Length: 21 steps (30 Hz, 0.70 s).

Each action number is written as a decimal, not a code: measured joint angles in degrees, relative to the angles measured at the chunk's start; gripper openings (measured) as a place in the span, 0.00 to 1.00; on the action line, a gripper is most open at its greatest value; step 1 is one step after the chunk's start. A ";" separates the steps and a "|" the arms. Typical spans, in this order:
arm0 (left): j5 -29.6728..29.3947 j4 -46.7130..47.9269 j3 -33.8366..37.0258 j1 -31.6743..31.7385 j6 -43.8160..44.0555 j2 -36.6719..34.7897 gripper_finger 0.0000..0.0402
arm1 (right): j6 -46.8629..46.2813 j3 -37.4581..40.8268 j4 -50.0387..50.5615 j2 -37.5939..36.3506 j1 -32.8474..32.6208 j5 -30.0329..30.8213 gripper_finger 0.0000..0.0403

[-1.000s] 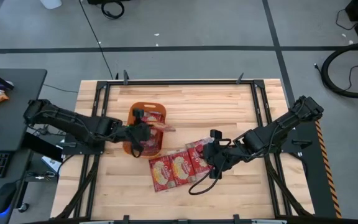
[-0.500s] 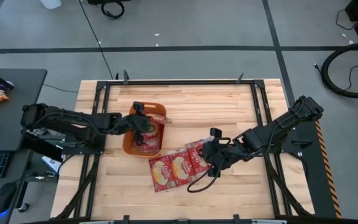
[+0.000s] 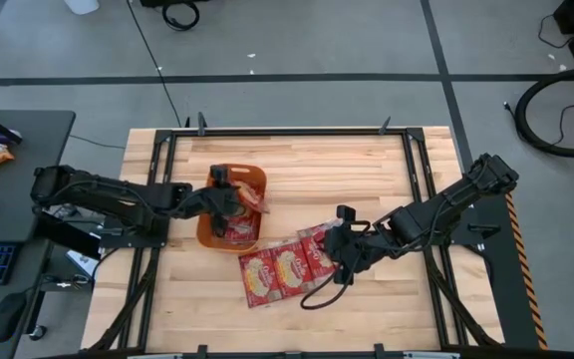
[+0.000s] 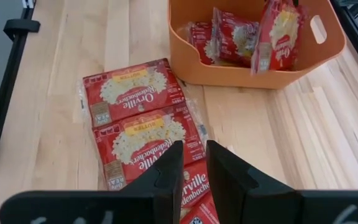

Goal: Sort popcorn bags into baskets
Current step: Put the red popcorn bag into the orange bin

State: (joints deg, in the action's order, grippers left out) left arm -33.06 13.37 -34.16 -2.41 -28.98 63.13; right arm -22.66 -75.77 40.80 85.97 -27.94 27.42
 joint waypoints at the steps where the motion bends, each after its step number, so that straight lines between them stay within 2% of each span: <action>1: 0.01 0.30 -0.48 -0.80 0.50 -0.26 0.34 | -0.14 0.00 0.04 0.00 0.02 0.00 0.19; 5: 0.02 3.71 -3.63 -4.60 3.32 -2.33 0.40 | -0.24 0.00 0.04 0.02 0.28 0.63 0.19; 10: -0.12 9.12 -7.90 -8.59 7.24 -3.74 0.40 | -0.44 0.02 0.07 0.04 0.70 1.41 0.19; 14: -0.11 7.15 -9.02 -9.72 10.62 -3.78 0.40 | -1.63 0.02 0.27 0.07 0.66 0.96 0.19; 21: 11.82 0.05 -9.00 -9.64 17.37 -1.97 0.40 | -3.70 2.04 -0.64 1.69 0.59 -6.15 0.19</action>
State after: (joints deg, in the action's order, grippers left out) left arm -21.25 13.42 -43.16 -12.05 -11.61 61.16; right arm -26.36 -73.73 40.16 87.67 -27.35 21.27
